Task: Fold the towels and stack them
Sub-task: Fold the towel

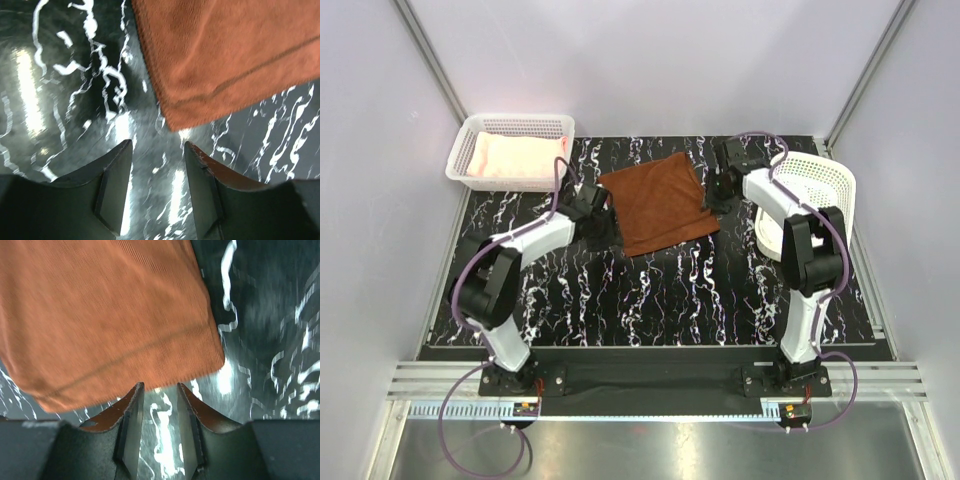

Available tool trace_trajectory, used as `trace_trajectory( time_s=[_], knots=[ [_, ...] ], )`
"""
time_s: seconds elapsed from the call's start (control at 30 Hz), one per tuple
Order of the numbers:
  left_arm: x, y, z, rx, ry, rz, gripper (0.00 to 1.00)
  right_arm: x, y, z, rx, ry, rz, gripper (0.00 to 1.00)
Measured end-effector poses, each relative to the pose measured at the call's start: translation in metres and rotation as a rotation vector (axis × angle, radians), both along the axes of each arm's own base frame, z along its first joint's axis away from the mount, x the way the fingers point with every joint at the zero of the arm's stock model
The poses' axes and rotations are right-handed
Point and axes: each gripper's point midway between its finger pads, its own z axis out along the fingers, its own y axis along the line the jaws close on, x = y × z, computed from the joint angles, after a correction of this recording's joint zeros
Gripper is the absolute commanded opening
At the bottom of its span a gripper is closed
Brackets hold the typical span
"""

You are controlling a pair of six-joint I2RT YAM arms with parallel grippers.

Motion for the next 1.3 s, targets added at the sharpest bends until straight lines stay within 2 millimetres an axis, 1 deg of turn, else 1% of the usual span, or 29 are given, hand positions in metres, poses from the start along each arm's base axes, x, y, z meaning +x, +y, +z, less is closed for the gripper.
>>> trace_trajectory(
  time_s=[0.1,0.17,0.27,0.33,0.4,0.47,0.5,0.57,0.6,0.63,0.7,0.73,0.93,1.03,1.07,1.1,1.13,1.2,1.3],
  knots=[
    [0.002,-0.008,-0.012,-0.006,0.033,0.023,0.55,0.015,0.001,0.001,-0.008,-0.013,0.005,0.42],
    [0.002,-0.012,-0.021,-0.002,0.056,0.03,0.59,0.021,-0.002,-0.004,-0.026,-0.006,0.005,0.42],
    [0.003,-0.025,-0.032,-0.003,0.077,0.027,0.59,0.021,-0.007,-0.015,-0.044,0.022,0.005,0.41],
    [0.012,-0.033,-0.029,-0.01,0.056,0.025,0.58,0.019,-0.014,-0.023,-0.063,0.043,-0.002,0.4],
    [0.017,-0.04,-0.031,-0.017,0.053,0.031,0.55,0.017,-0.02,-0.029,-0.077,0.052,-0.008,0.4],
    [0.02,-0.043,-0.032,-0.016,0.048,0.038,0.5,0.015,-0.023,-0.032,-0.083,0.061,-0.009,0.39],
    [0.021,-0.043,-0.032,-0.011,0.05,0.045,0.44,0.015,-0.025,-0.033,-0.086,0.063,-0.009,0.39],
    [0.023,-0.042,-0.034,0.01,0.055,0.059,0.38,0.015,-0.026,-0.036,-0.087,0.063,-0.009,0.39],
    [0.024,-0.042,-0.035,0.02,0.057,0.065,0.3,0.014,-0.026,-0.038,-0.088,0.064,-0.008,0.39],
    [0.025,-0.04,-0.035,0.03,0.059,0.073,0.25,0.012,-0.027,-0.042,-0.089,0.068,-0.007,0.39],
    [0.024,-0.036,-0.038,0.06,0.061,0.086,0.1,0.007,-0.028,-0.048,-0.094,0.086,-0.006,0.39],
    [0.024,-0.033,-0.039,0.076,0.063,0.093,0.0,0.003,-0.029,-0.052,-0.097,0.096,-0.005,0.39],
    [0.021,-0.021,-0.039,0.133,0.062,0.098,0.0,-0.004,-0.03,-0.061,-0.098,0.119,-0.012,0.4],
    [0.019,-0.017,-0.039,0.155,0.064,0.088,0.0,-0.005,-0.03,-0.062,-0.093,0.117,-0.022,0.33],
    [0.018,-0.017,-0.039,0.16,0.062,0.083,0.0,-0.005,-0.03,-0.062,-0.09,0.115,-0.024,0.28],
    [0.018,-0.016,-0.039,0.162,0.061,0.079,0.0,-0.005,-0.03,-0.062,-0.089,0.113,-0.024,0.19],
    [0.017,-0.015,-0.039,0.166,0.06,0.074,0.0,-0.005,-0.03,-0.063,-0.087,0.112,-0.025,0.16],
    [0.015,-0.013,-0.039,0.175,0.064,0.067,0.0,-0.006,-0.03,-0.063,-0.08,0.106,-0.034,0.11],
    [0.011,-0.008,-0.039,0.198,0.068,0.059,0.0,-0.013,-0.03,-0.063,-0.071,0.106,-0.039,0.07]
  ],
)
